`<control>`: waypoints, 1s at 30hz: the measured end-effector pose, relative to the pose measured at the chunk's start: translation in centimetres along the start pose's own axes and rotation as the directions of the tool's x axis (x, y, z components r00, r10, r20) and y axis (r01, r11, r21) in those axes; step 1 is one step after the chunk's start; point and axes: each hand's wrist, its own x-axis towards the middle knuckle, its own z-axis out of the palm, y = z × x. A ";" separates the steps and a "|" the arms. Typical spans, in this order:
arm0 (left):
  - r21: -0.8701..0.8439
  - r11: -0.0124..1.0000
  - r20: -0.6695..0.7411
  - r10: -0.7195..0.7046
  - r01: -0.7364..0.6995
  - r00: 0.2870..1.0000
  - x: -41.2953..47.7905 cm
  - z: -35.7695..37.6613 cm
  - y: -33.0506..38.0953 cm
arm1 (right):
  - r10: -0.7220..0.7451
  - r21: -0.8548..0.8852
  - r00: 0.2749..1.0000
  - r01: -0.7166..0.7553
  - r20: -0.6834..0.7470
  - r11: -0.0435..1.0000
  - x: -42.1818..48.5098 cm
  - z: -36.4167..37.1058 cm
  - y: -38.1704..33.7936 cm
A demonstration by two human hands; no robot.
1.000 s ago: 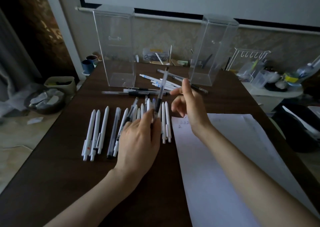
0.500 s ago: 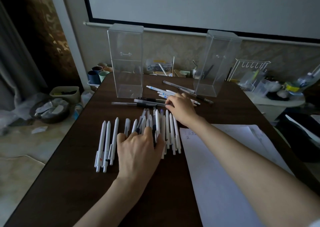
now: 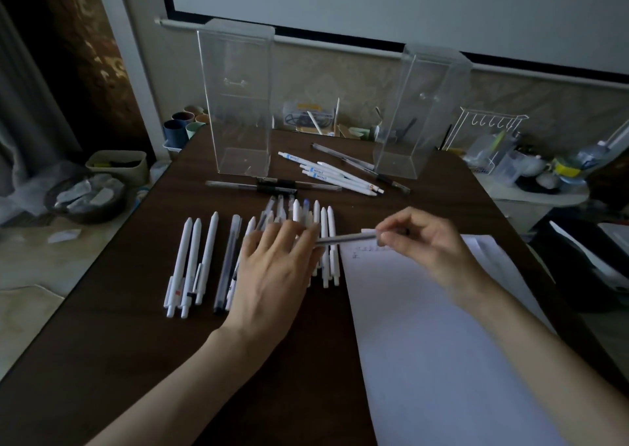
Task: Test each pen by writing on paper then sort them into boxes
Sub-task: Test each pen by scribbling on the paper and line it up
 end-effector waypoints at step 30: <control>-0.182 0.977 0.157 0.142 -0.113 0.977 -1.3 0.7 2.9 | 0.134 0.185 0.970 -0.097 -0.201 0.978 -0.4 -1.0 1.7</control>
